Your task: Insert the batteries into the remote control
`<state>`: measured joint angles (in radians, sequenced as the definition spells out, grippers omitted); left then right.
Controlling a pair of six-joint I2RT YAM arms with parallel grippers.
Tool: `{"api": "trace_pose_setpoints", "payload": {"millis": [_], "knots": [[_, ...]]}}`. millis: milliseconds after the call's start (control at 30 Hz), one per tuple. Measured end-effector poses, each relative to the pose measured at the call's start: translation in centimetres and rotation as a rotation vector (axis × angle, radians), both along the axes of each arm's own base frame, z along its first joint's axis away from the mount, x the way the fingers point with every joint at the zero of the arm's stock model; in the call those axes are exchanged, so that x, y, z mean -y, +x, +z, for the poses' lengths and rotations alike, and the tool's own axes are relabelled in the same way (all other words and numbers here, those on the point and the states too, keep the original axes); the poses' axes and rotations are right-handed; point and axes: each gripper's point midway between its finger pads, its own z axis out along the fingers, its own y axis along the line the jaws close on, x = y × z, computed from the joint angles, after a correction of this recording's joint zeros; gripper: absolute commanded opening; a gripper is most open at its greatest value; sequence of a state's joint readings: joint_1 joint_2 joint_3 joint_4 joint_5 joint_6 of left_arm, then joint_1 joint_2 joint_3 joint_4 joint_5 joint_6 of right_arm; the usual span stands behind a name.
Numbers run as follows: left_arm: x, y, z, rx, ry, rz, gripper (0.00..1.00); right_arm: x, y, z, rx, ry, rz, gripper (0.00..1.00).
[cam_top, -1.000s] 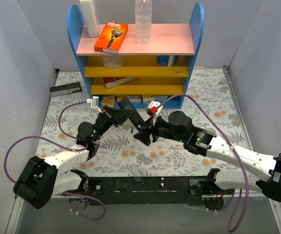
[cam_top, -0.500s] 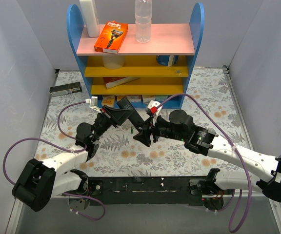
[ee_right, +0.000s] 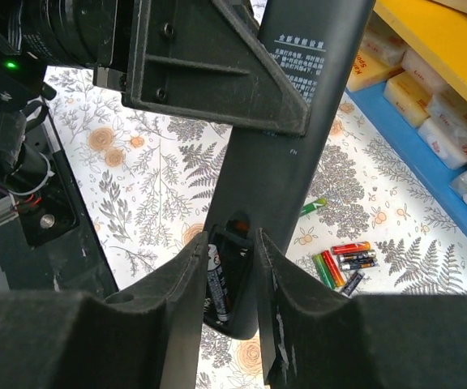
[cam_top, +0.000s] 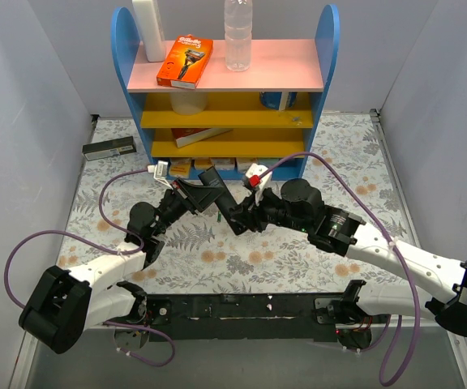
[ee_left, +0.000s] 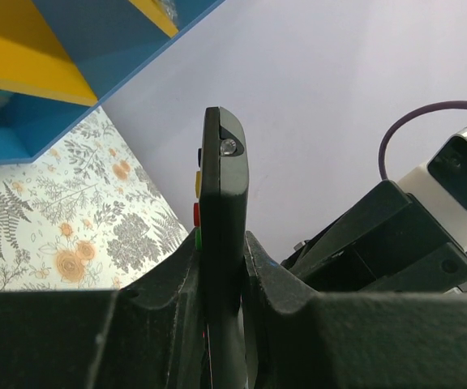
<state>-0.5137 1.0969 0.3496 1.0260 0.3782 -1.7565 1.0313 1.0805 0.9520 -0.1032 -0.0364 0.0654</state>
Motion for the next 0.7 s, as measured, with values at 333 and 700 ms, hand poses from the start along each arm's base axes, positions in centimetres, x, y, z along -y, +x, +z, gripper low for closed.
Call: {"api": "trace_pose_setpoints", "payload": {"millis": [333, 700], "knots": [[0.09, -0.13, -0.63, -0.032, 0.017, -0.009, 0.0, -0.09, 0.12, -0.62, -0.001, -0.035, 0.013, 0.4], [0.15, -0.14, -0.98, -0.044, 0.026, -0.013, 0.0, -0.29, -0.34, -0.86, -0.022, -0.047, 0.046, 0.45]]}}
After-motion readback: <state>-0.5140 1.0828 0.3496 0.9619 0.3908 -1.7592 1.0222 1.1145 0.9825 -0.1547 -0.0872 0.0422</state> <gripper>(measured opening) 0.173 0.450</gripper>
